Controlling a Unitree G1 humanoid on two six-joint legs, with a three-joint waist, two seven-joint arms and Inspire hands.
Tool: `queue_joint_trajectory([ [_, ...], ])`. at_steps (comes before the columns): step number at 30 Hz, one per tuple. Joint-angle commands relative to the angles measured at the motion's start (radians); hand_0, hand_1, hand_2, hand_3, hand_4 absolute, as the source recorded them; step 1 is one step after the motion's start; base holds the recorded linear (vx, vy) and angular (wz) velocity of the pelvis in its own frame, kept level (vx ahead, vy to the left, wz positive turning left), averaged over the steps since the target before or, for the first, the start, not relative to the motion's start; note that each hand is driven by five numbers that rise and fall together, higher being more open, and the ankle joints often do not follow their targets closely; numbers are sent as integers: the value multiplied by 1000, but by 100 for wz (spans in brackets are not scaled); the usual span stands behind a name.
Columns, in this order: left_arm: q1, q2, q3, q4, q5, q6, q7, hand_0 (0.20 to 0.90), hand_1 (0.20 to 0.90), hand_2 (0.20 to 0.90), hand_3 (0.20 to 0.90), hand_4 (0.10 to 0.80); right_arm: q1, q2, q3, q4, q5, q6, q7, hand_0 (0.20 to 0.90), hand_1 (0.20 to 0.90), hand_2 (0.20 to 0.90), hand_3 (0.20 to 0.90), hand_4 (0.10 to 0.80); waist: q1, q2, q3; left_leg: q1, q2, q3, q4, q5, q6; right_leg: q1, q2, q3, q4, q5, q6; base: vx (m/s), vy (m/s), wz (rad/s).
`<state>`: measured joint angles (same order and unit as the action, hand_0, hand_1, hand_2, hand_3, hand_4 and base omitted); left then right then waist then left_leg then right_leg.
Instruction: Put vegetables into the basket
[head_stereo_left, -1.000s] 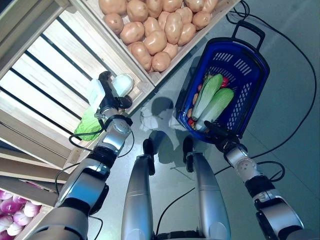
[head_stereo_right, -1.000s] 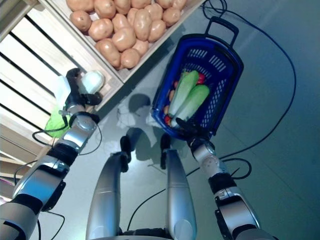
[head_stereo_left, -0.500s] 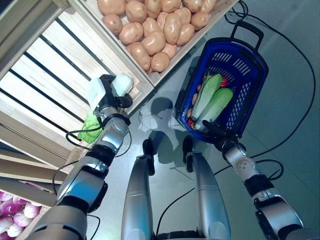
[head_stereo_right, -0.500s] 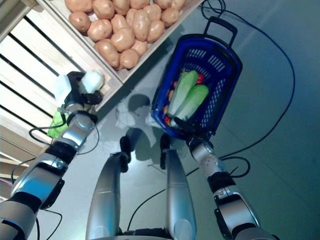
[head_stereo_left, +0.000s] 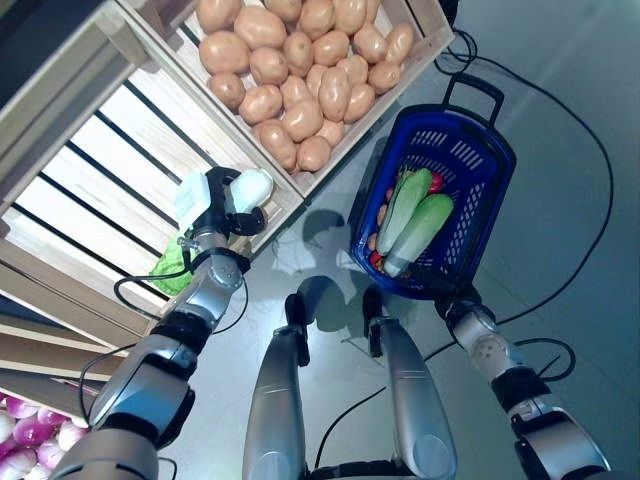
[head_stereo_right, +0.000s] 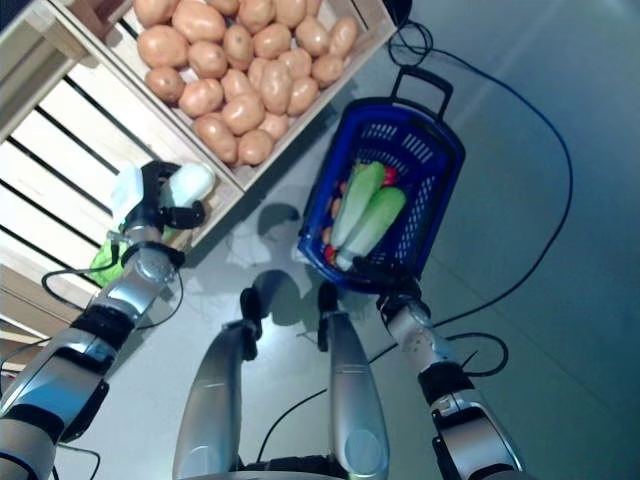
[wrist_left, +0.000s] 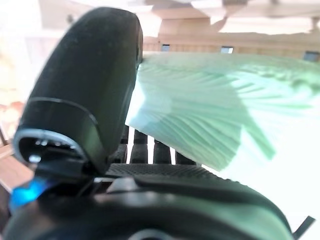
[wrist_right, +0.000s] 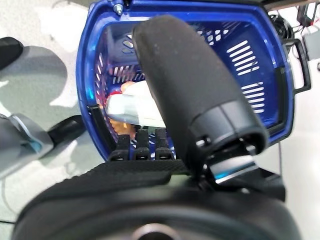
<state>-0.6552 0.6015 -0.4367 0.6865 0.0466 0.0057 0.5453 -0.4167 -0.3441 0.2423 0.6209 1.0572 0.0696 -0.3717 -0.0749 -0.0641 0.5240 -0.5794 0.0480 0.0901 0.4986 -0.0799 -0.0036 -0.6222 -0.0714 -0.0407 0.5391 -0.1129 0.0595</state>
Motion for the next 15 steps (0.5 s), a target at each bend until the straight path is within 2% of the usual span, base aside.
queue_joint_trajectory([
  [1, -42, 46, 88, -203, 31, -193, 16, 300, 300, 300, 300, 400, 39, -52, -66, -125, -107, -98, -22, 900, 900, 900, 900, 800, 32, 41, -12, 100, -43, -33, -137, 48, -36, 128, 3, -74, -127, 58, 3, 52, -2, 0],
  [5, 38, 40, 140, -303, 14, -245, -23, 300, 300, 300, 300, 400, 95, -38, -81, -140, -128, -119, -16, 900, 900, 900, 900, 800, 46, 50, -55, 170, -52, -41, -239, 83, -42, 213, -10, -95, -230, 79, 6, 73, 5, 4],
  [11, 154, 15, 215, -475, -73, -313, -91, 300, 300, 300, 300, 400, 191, -19, -109, -150, -137, -155, -3, 900, 900, 900, 900, 800, 63, 62, -123, 281, -45, -54, -391, 124, -54, 354, -31, -131, -399, 120, 19, 70, 8, 8],
  [12, 184, 4, 237, -522, -158, -327, -141, 300, 300, 300, 300, 400, 211, -12, -116, -151, -145, -167, 2, 900, 900, 900, 900, 800, 71, 65, -143, 314, -43, -57, -435, 133, -56, 394, -33, -138, -445, 131, 23, 76, -1, 3],
  [15, 244, -32, 265, -595, -268, -346, -238, 300, 300, 300, 300, 400, 250, 8, -125, -168, -162, -192, -2, 900, 900, 900, 900, 800, 76, 69, -169, 364, -47, -65, -480, 139, -56, 445, -31, -144, -494, 145, 27, 62, 17, 6],
])
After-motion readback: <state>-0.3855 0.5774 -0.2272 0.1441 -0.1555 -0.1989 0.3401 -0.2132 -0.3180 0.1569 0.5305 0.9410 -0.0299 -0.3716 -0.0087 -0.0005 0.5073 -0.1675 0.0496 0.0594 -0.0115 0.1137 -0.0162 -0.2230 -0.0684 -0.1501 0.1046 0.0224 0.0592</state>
